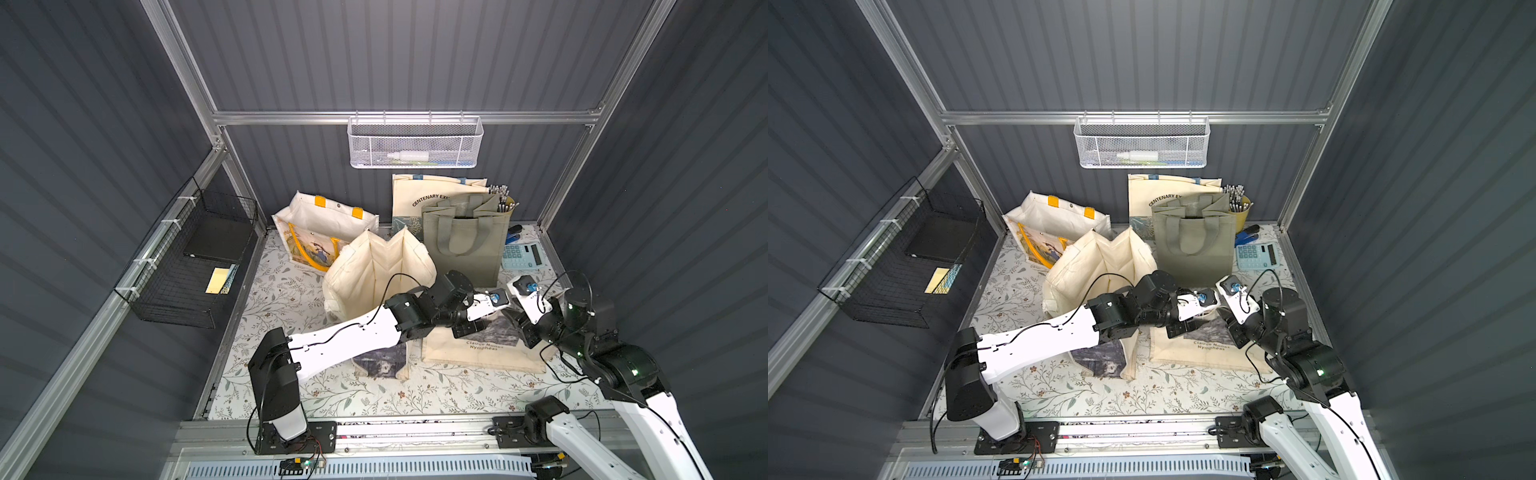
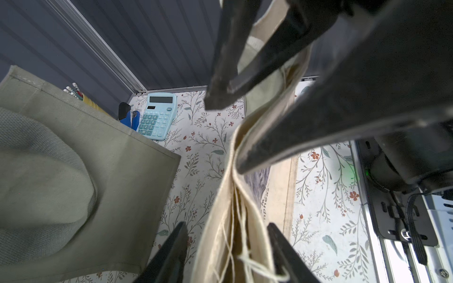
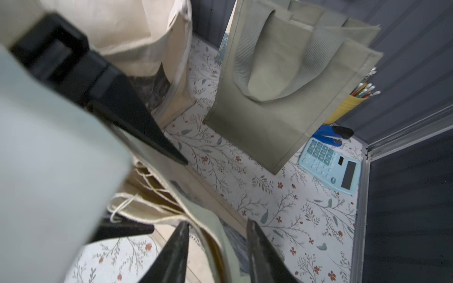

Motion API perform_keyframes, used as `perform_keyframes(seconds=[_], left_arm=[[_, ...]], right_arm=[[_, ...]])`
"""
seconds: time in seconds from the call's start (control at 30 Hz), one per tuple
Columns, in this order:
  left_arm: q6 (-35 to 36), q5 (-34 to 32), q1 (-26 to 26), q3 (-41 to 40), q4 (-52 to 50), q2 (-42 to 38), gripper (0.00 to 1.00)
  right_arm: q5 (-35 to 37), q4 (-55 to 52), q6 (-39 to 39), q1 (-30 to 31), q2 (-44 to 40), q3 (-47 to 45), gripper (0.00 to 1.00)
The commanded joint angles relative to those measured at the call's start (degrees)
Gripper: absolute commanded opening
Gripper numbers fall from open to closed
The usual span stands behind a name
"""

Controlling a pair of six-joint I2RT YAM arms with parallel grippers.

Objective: Put away the canvas bag
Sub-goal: Press the canvas bag at the center of the board.

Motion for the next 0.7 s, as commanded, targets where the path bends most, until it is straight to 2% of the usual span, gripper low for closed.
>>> perform_keyframes(seconds=[0.0,0.1,0.2,0.3,0.47,0.67], left_arm=[[-1.79,-1.85,0.95,-2.01,0.48,-2.00,0.00],[-1.40,-1.81,1.30,-1.76,-0.53,-2.00,0.00],[-0.52,-2.21,2.03,-1.58,-1.70,-2.42,0.00],[0.36,-0.69,3.73,-1.45,-2.34,-2.89,0.00],[5.25,5.94,5.12,3.35,-5.79,-0.22,0.00],[10.10,14.80,6.13,14.80,-13.52,7.26,0.00]], right_arm=[[0.41,3.79,-1.67,-1.14,-0.96,-0.27,0.48],[-0.95,3.56,-2.09,-3.52,-2.07,-0.23,0.55],[-4.37,1.00,-2.81,-6.51,-1.70,0.29,0.56],[-4.84,0.32,-2.68,-7.53,-2.05,0.12,0.57],[-6.89,-1.54,-2.60,-8.00,-1.27,1.92,0.58],[-13.65,-4.79,-4.42,-7.88,-0.13,4.40,0.61]])
